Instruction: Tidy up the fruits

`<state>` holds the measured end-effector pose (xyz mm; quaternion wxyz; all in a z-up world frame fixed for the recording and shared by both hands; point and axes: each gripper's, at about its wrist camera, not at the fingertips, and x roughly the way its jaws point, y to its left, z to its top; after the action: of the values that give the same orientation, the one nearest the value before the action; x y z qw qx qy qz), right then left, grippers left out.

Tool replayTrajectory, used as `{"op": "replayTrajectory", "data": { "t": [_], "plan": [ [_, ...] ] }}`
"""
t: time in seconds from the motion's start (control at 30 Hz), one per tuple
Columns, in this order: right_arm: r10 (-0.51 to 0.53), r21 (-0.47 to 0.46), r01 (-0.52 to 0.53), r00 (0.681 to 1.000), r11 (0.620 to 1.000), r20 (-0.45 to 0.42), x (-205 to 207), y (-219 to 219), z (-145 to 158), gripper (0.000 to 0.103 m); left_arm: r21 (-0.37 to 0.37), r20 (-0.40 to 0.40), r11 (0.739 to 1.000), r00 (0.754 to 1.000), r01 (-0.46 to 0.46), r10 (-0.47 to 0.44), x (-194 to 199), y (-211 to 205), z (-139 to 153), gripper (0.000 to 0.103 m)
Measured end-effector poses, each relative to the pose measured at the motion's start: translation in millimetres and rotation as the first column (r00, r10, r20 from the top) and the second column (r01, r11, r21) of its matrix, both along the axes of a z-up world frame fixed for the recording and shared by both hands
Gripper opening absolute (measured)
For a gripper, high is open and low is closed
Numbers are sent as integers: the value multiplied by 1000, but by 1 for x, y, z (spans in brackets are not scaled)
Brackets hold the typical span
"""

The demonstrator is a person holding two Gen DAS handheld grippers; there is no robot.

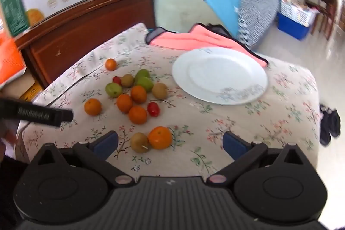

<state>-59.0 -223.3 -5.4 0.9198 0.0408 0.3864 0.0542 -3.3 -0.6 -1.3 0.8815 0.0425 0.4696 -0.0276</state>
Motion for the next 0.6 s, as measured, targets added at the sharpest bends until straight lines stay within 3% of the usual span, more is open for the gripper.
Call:
{"op": "replayTrajectory", "data": {
  "t": [0.13,0.3,0.33,0.47,0.6],
  "plan": [
    [-29,55,31,999,998,-39,-1,-5,3,102,14,-25,1000,999,24,-24,-5,-5,-2,103],
    [-83,50,85,995,995,-54,1,2,6,102,33,-36,999,999,28,-27,-2,-3,6,103],
    [-86,94,88,996,992,-32,4,-2,4,102,47,-28,998,999,32,-31,-1,-3,9,103],
    [-95,111,98,995,989,-30,21,-1,14,102,131,-18,991,999,30,-28,10,-6,16,103],
    [-115,5,116,989,993,-91,47,9,20,102,122,-35,992,999,13,-9,22,-10,15,103]
  ]
}}
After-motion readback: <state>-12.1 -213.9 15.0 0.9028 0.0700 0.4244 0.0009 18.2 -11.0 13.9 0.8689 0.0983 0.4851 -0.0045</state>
